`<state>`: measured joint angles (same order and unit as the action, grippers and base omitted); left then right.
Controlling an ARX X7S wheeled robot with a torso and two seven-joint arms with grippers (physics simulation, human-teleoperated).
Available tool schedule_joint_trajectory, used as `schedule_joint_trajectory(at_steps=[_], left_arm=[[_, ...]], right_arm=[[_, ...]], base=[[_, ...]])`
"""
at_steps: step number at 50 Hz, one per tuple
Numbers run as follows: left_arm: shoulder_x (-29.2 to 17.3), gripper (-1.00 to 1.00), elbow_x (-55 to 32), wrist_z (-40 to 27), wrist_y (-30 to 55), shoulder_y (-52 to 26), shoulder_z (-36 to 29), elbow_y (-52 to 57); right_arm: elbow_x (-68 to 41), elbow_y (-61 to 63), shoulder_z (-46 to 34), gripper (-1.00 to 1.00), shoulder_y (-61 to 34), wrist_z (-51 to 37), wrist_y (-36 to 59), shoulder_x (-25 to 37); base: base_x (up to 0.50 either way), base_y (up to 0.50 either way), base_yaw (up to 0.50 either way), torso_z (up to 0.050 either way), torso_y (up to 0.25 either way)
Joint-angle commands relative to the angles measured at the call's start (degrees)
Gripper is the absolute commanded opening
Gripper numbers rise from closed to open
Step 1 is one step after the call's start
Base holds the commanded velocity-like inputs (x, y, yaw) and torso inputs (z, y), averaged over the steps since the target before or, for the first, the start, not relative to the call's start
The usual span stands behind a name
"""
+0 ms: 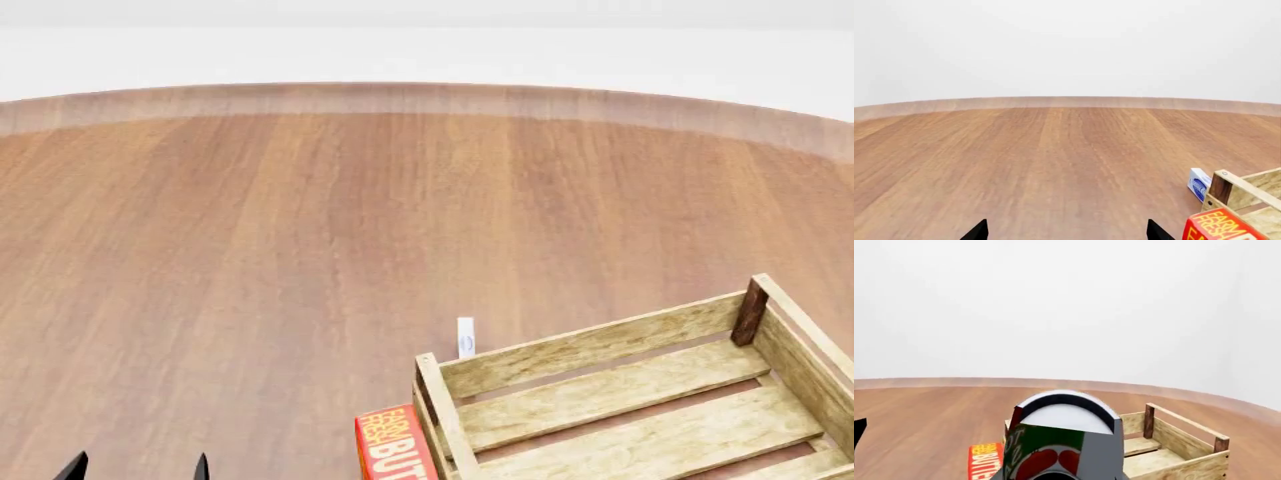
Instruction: Pick up the tomato sauce, and put it in the wooden tray.
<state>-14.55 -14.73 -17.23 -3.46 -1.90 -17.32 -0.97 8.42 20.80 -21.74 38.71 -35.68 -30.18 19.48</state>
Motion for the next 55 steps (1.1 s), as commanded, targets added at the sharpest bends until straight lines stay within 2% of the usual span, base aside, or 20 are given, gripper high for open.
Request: schedule_joint_trajectory(at_steps=[1, 7, 12, 23, 36, 44, 51, 55], left_arm=[[-0.2, 1.0, -0.2, -0.2, -0.1, 0.0, -0.2, 0.1], [-0.4, 1.0, -0.3, -0.4, 0.2, 0.2, -0.4, 0.6], [-0.5, 1.0, -0.5, -0.6, 0.4, 0.3, -0.4, 0.9], [-0.7, 1.0, -0.7, -0.7, 0.3, 0.0, -0.6, 0.7], [-0.8, 1.0, -0.8, -0.8, 0.2, -0.2, -0.9, 0.4], [-0.9, 1.0, -0.8, -1.0, 0.0, -0.1, -1.0, 0.3], [-0.9, 1.0, -0.9, -1.0, -0.1, -0.2, -1.2, 0.2], [-1.0, 1.0, -1.0, -1.1, -0.2, -0.2, -1.3, 0.2]], right_arm=[[1.2, 6.3, 1.5, -1.0, 0.3, -1.2, 3.6, 0.6], [-1.1, 9.6, 2.4, -1.0, -2.2, -0.1, 9.3, 0.6], [-6.7, 12.8, 3.1, -1.0, -6.4, 2.5, 17.7, 1.2], [-10.2, 16.9, 4.9, -1.0, -13.1, 3.0, 29.5, 1.0], [-16.7, 21.1, 9.1, -1.0, -25.5, 2.9, 47.6, 0.3], [-19.4, 17.1, 9.9, -1.0, -35.9, 2.8, 57.2, -1.1], [-18.5, 11.3, 8.3, -1.0, -42.1, 2.6, 60.4, -2.2], [-18.9, 3.9, 8.4, -1.0, -46.9, 3.1, 59.9, -3.9]], base=[[0.0, 0.0, 0.0, 0.0, 0.0], [0.0, 0.0, 0.0, 0.0, 0.0], [0.0, 0.0, 0.0, 0.0, 0.0], [0.0, 0.0, 0.0, 0.0, 0.0], [0.0, 0.0, 0.0, 0.0, 0.0], [0.0, 0.0, 0.0, 0.0, 0.001], [0.0, 0.0, 0.0, 0.0, 0.0], [0.0, 0.0, 0.0, 0.0, 0.0]])
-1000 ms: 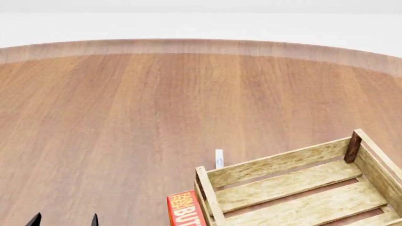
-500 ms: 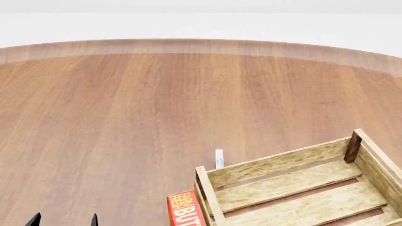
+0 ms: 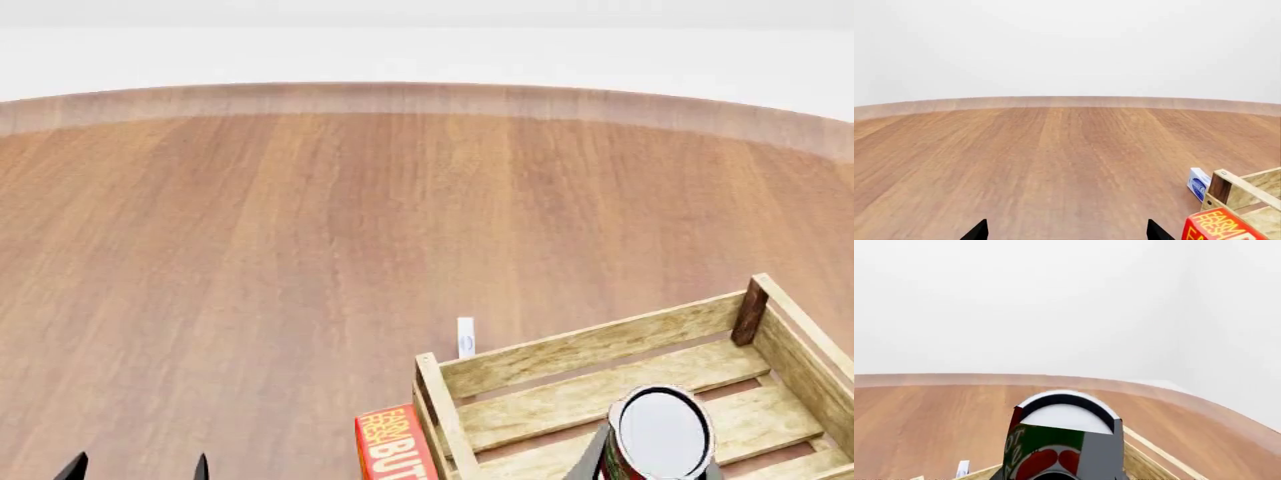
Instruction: Pick up the tomato sauce, and put it in the wooden tray.
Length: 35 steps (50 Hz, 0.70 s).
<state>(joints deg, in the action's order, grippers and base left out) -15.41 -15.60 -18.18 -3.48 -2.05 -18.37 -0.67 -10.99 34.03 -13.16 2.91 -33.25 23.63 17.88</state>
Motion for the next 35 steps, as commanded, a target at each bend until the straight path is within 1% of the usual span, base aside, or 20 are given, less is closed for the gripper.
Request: schedule_joint_trajectory(at_steps=[1, 8, 19, 24, 30, 35], left_arm=[[-0.1, 1.0, -0.2, -0.1, -0.1, 0.0, -0.2, -0.1], [-0.3, 1.0, -0.3, -0.2, -0.1, 0.0, -0.3, 0.0], [-0.4, 1.0, -0.5, -0.4, 0.0, -0.1, -0.5, 0.1], [-0.5, 1.0, -0.5, -0.5, 0.0, -0.1, -0.6, 0.1], [-0.6, 1.0, -0.6, -0.6, -0.1, -0.2, -0.7, 0.1], [-0.6, 1.0, -0.7, -0.7, 0.0, -0.2, -0.8, 0.2]], right_arm=[[0.3, -12.2, -0.2, -1.0, -13.0, 0.9, 6.3, -2.8], [1.3, -22.4, -0.3, -1.0, -19.5, 0.5, 6.4, -4.3], [1.6, -33.9, 0.0, -1.0, -26.9, 0.5, 6.0, -5.7], [2.0, -41.1, -0.1, -1.0, -31.2, 0.4, 5.6, -6.7], [1.8, -48.1, 0.3, -1.0, -34.4, 0.7, 3.8, -7.5], [2.0, -58.0, 0.9, -1.0, -37.8, 0.8, 0.0, -8.3]], base=[[0.0, 0.0, 0.0, 0.0, 0.0], [0.0, 0.0, 0.0, 0.0, 0.0], [0.0, 0.0, 0.0, 0.0, 0.0], [0.0, 0.0, 0.0, 0.0, 0.0], [0.0, 0.0, 0.0, 0.0, 0.002], [0.0, 0.0, 0.0, 0.0, 0.0]])
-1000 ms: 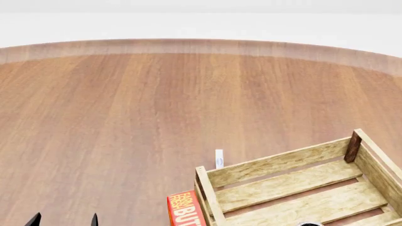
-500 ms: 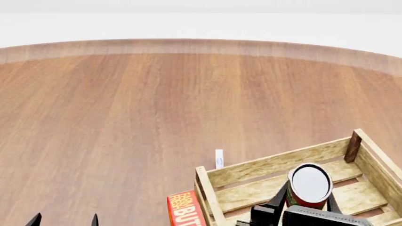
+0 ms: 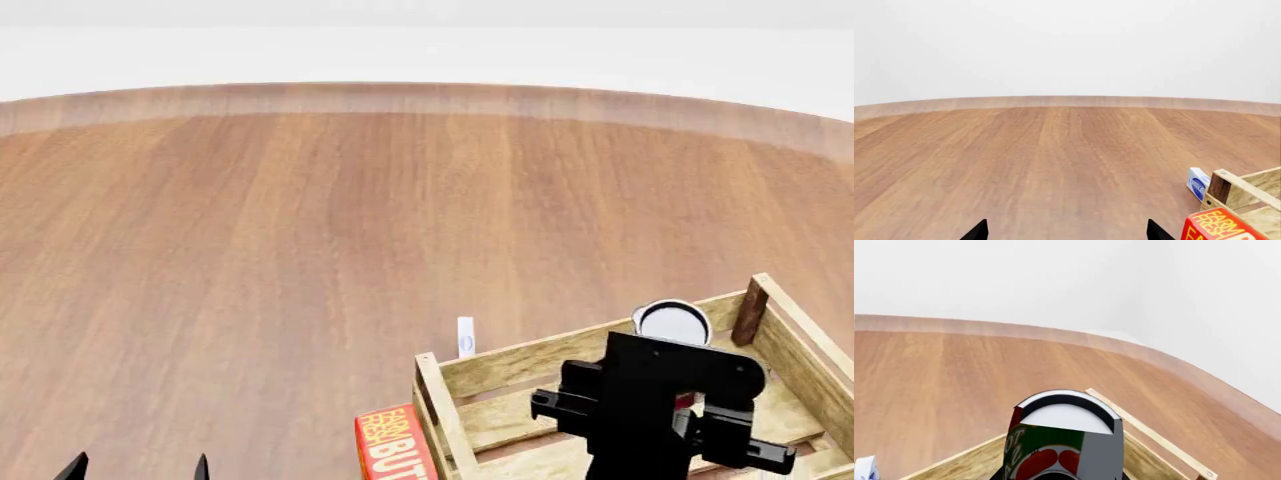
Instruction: Pick up the tomato sauce, and put it in the wooden tray.
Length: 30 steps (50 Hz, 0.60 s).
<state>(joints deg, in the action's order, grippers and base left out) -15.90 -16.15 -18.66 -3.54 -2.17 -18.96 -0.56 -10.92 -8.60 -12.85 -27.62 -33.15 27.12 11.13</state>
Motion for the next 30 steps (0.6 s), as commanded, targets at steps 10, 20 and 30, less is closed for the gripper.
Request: schedule_joint_trajectory(at_steps=[10, 20, 30], left_arm=[[-0.2, 1.0, -0.3, -0.3, 0.0, -0.2, -0.3, 0.0], [-0.2, 1.0, -0.3, -0.3, -0.3, -0.5, -0.5, -0.6], [-0.4, 1.0, -0.4, -0.5, -0.5, -0.2, -0.6, -0.4]], right_arm=[[2.3, -30.6, 0.9, -1.0, -12.2, 1.4, -10.0, -2.4], [2.8, -55.7, 1.0, -1.0, -19.9, 3.2, -23.6, -4.5], [3.0, -66.2, 1.4, -1.0, -23.4, 4.0, -29.6, -5.7]], base=[[0.0, 0.0, 0.0, 0.0, 0.0], [0.0, 0.0, 0.0, 0.0, 0.0], [0.0, 0.0, 0.0, 0.0, 0.001]])
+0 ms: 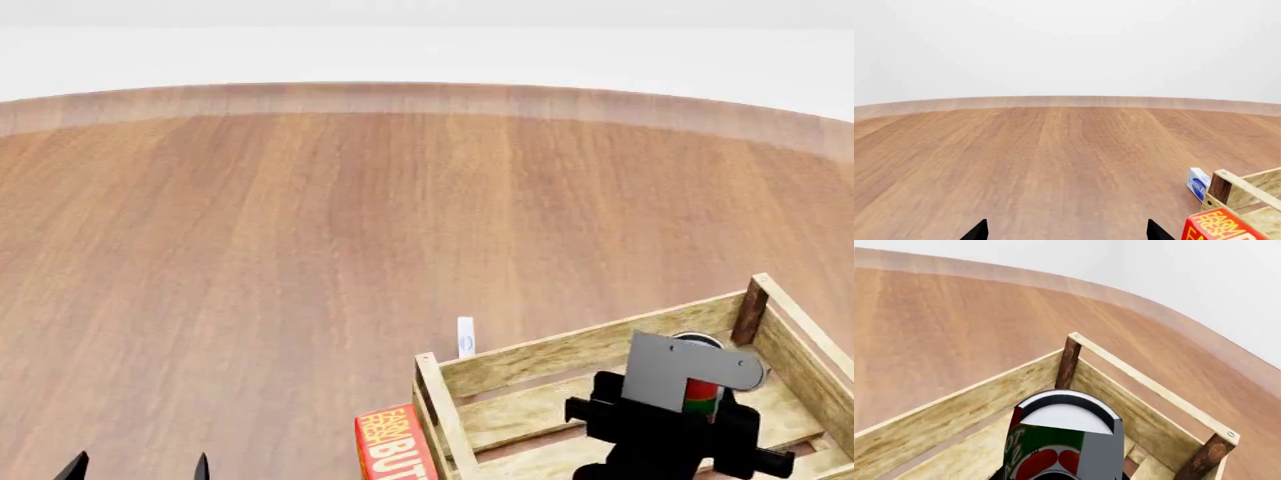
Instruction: Pick up the tomato sauce, and put it in the wooden tray.
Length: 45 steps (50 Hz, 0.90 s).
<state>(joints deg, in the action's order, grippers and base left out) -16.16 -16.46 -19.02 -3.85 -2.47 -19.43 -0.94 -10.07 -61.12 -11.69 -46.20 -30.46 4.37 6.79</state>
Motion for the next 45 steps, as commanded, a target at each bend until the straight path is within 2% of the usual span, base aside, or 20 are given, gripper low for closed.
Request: schedule_joint_trajectory(at_steps=[1, 45], left_arm=[[-0.1, 1.0, -0.1, -0.2, -0.2, 0.1, -0.2, 0.0], [-0.6, 1.0, -0.6, -0.8, -0.3, -0.1, -0.8, 0.1]], right_arm=[[2.1, -13.7, 0.3, -1.0, -4.8, 1.5, -6.8, -1.4], [7.7, -13.8, 8.6, -1.0, -2.7, 4.5, -8.2, -1.8]], base=[[0.0, 0.0, 0.0, 0.0, 0.0], [0.0, 0.0, 0.0, 0.0, 0.0]])
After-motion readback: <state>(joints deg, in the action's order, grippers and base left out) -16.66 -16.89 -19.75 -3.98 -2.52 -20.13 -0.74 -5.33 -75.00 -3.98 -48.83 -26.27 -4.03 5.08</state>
